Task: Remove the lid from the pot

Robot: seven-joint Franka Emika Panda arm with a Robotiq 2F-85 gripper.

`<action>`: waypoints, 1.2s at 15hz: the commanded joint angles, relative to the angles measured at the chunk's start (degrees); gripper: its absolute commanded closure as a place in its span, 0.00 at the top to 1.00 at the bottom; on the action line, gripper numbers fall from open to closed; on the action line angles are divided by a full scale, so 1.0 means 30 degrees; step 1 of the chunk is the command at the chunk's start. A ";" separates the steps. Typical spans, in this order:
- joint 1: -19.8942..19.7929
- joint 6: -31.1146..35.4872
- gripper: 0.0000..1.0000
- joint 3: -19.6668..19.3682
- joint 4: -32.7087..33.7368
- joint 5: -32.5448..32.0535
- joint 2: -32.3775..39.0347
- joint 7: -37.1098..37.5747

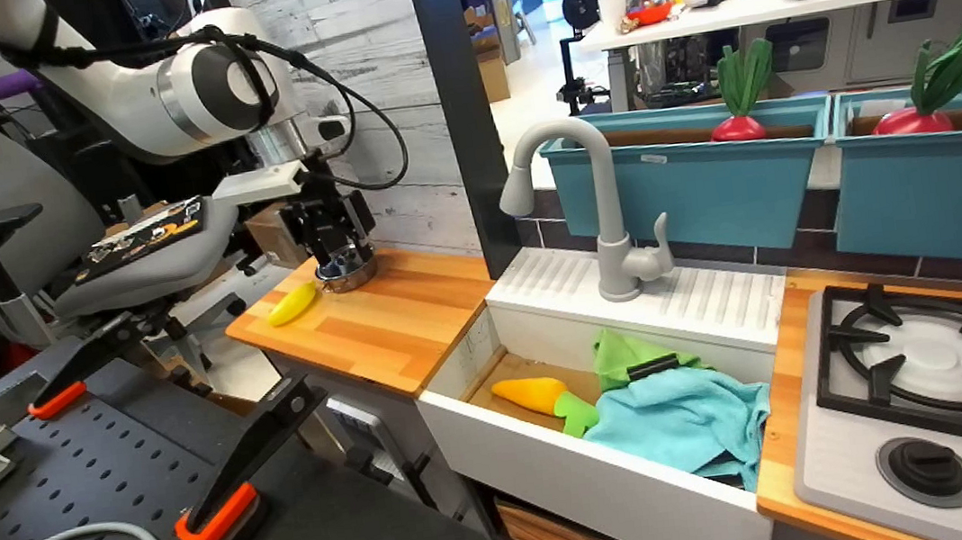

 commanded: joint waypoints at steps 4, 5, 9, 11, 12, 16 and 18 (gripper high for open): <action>0.0397 -0.1643 0.39 -0.0341 0.1814 -0.0636 0.0899 0.0656; 0.0399 -0.1748 0.36 -0.0337 0.1820 -0.0652 0.0885 0.0695; 0.0402 -0.2225 0.12 -0.0315 0.1851 -0.0709 0.0805 0.0750; 0.0390 -0.2195 0.00 -0.0251 0.1666 -0.0680 0.0658 0.0789; 0.0365 -0.2114 0.00 -0.0208 0.1498 -0.0635 0.0513 0.0806; 0.0227 -0.1749 0.32 0.0109 0.0696 -0.0415 -0.0316 0.0736; 0.0172 -0.1613 0.47 0.0327 0.0437 -0.0310 -0.0686 0.0659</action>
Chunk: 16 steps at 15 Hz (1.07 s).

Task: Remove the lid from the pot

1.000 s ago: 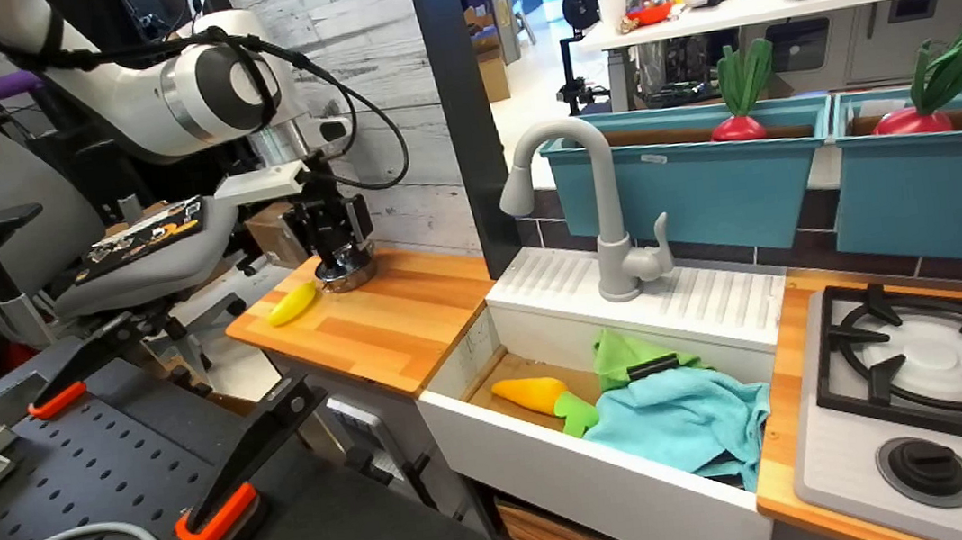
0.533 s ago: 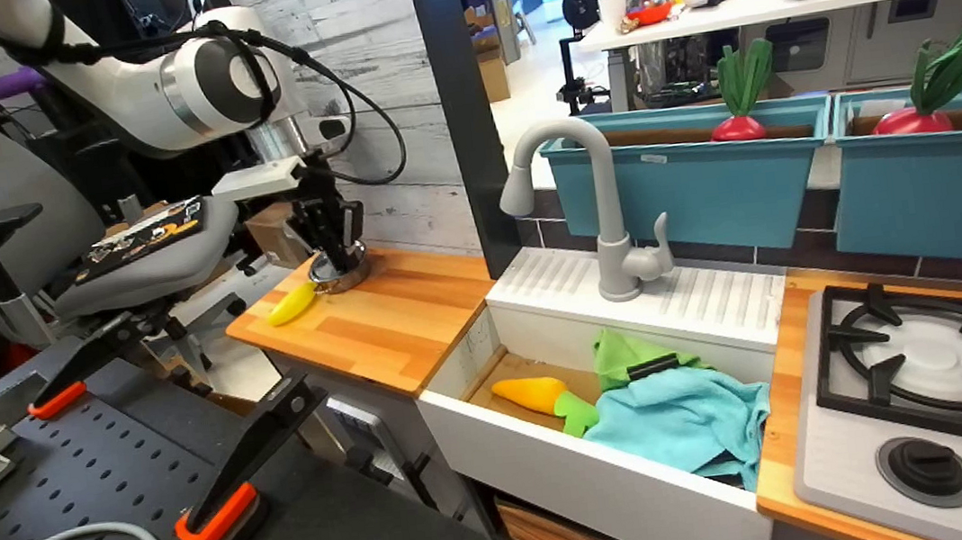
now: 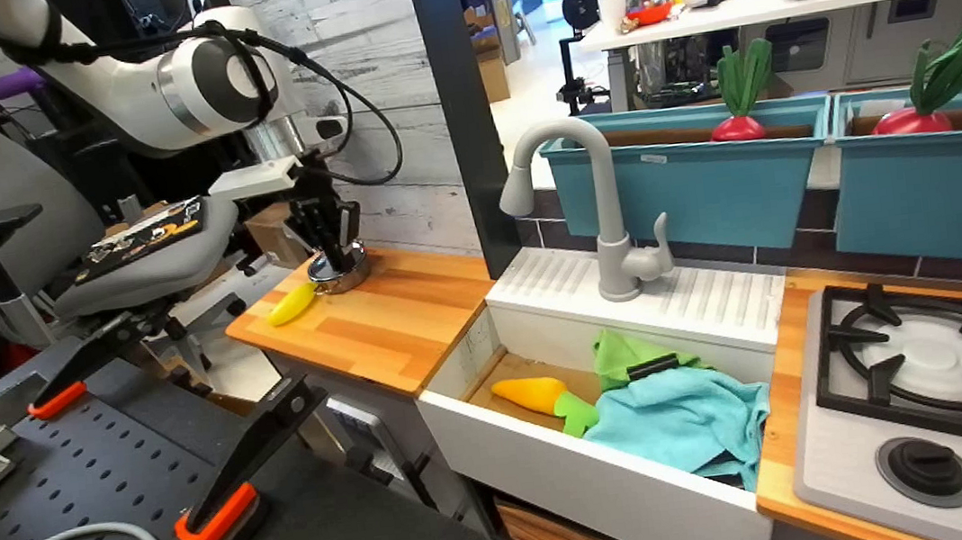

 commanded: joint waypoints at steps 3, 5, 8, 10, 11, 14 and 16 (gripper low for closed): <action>0.0015 0.0061 0.70 0.0497 -0.0431 -0.0214 -0.1191 0.0188; 0.0044 0.0160 0.83 0.0540 -0.0114 -0.0248 -0.1047 0.0247; 0.0030 0.0455 1.00 0.0541 0.0109 -0.0265 -0.0724 0.0323; 0.0142 0.0437 1.00 0.0413 0.0227 -0.0376 -0.0531 0.0421; 0.0177 0.0424 1.00 0.0358 0.0326 -0.0414 -0.0413 0.0462; 0.0355 0.0509 1.00 0.0149 0.0670 -0.0589 -0.0080 0.0612; 0.0437 0.0616 1.00 0.0095 0.0848 -0.0579 0.0063 0.0705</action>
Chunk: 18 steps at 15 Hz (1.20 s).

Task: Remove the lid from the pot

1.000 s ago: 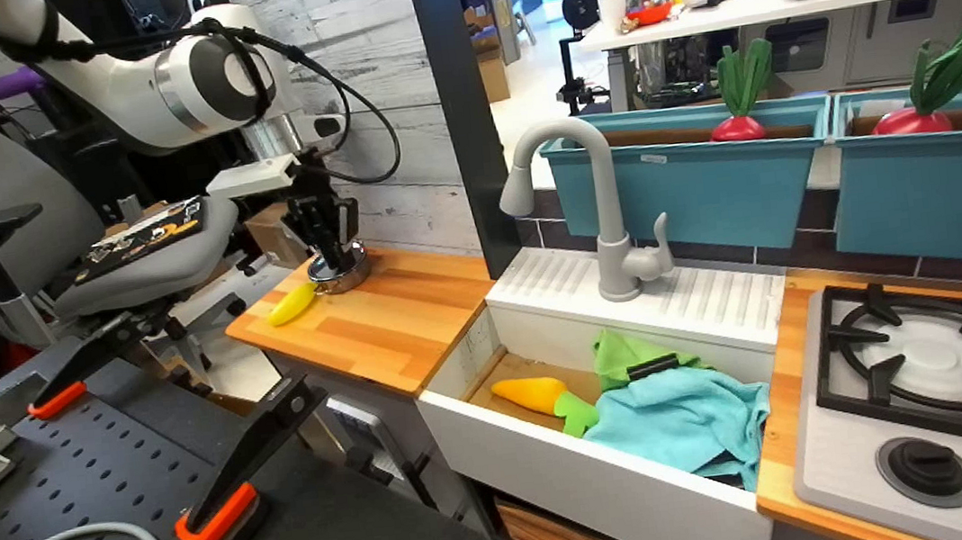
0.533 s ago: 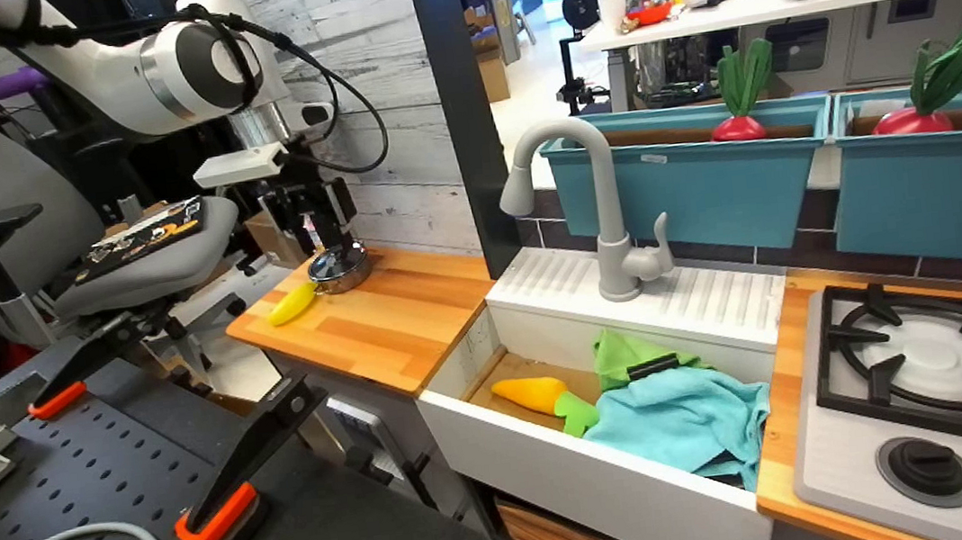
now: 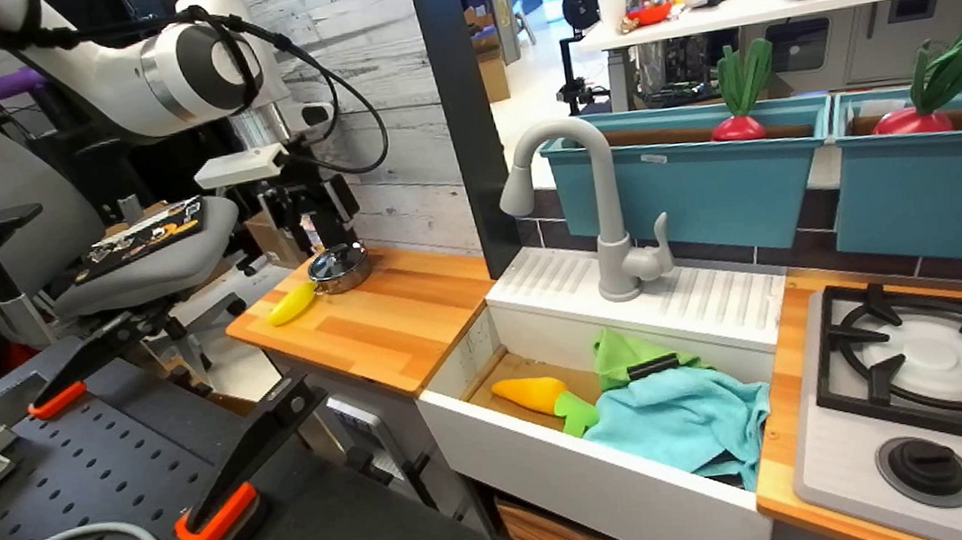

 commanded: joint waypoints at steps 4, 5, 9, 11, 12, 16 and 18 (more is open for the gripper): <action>0.0424 0.0728 0.82 -0.0453 0.1272 -0.0553 0.0925 0.0708; 0.0478 0.0716 0.74 -0.0528 0.1269 -0.0594 0.0936 0.0769; 0.0507 0.0581 0.42 -0.0586 0.1246 -0.0569 0.0893 0.0797; 0.0514 0.0553 0.27 -0.0632 0.1262 -0.0581 0.0909 0.0823; 0.0521 0.0551 0.20 -0.0660 0.1279 -0.0597 0.0938 0.0831; 0.0518 0.0451 0.31 -0.0732 0.1563 -0.0595 0.1196 0.0820; 0.0531 0.0552 0.37 -0.0695 0.1600 -0.0574 0.1212 0.0811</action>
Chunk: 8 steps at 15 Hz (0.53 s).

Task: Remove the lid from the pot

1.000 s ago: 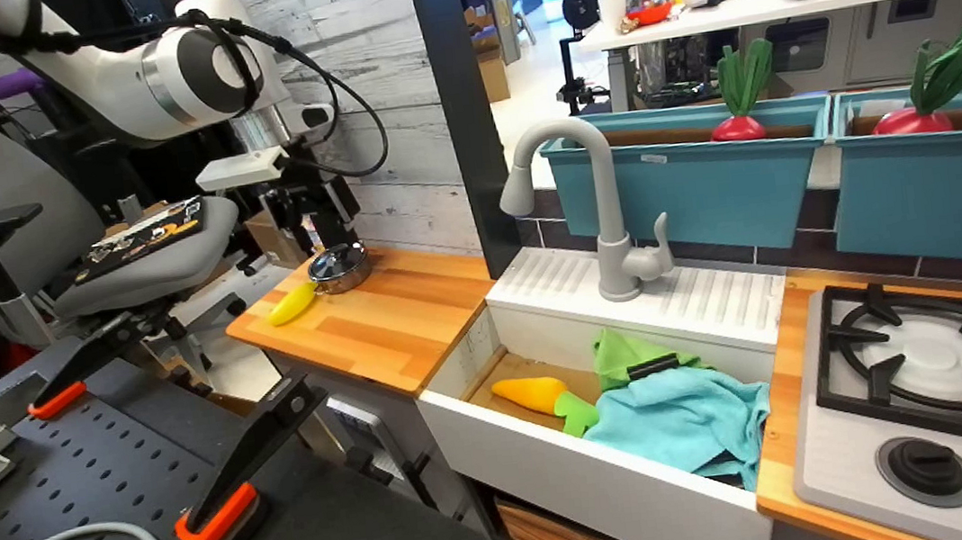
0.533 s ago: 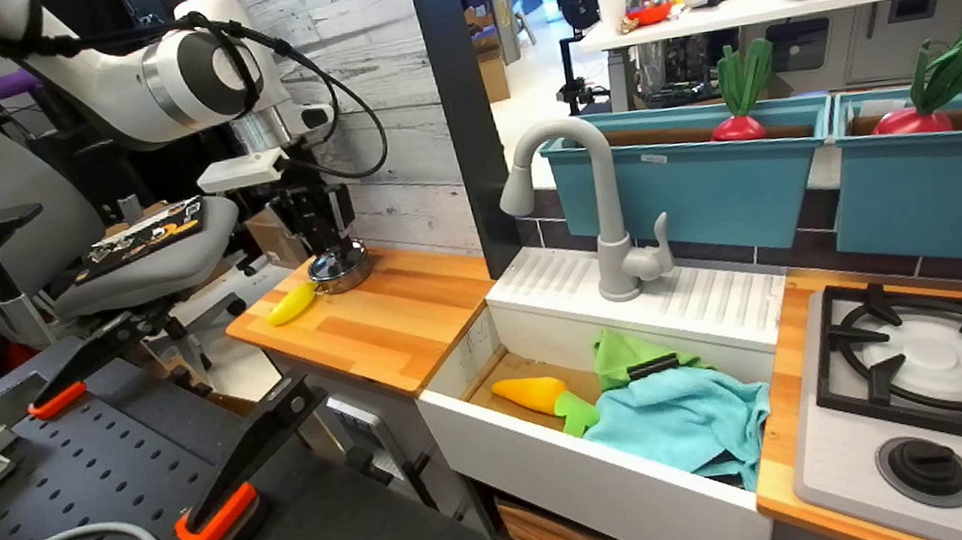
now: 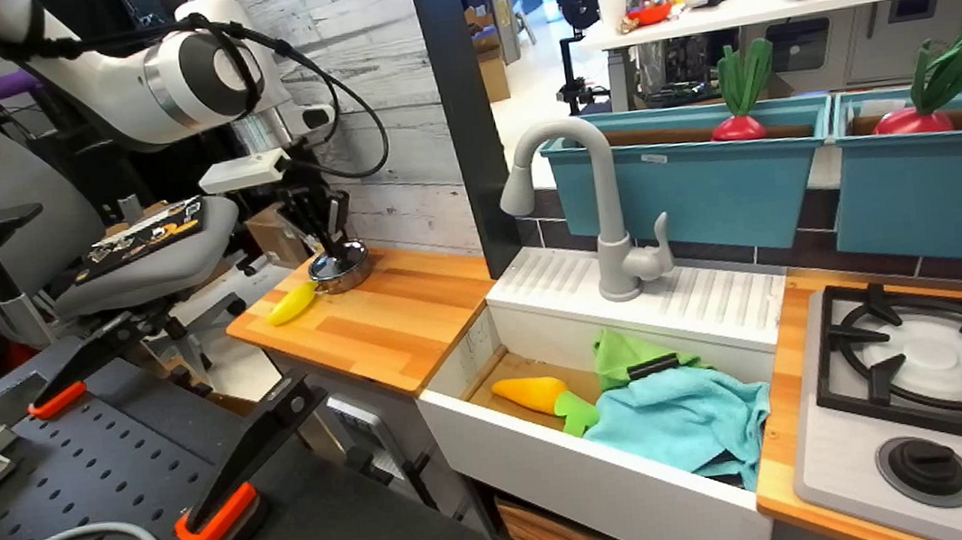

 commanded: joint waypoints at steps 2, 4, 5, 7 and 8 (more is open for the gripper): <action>0.0113 0.0071 0.51 -0.0204 0.1335 -0.0504 0.0841 0.0266; 0.0150 0.0254 0.66 -0.0163 0.1199 -0.0523 0.0752 0.0251; 0.0184 0.0312 0.73 -0.0213 0.1247 -0.0553 0.0802 0.0304; 0.0176 0.0272 0.87 -0.0266 0.1378 -0.0559 0.0936 0.0353; 0.0144 0.0172 0.95 -0.0227 0.1467 -0.0524 0.1007 0.0322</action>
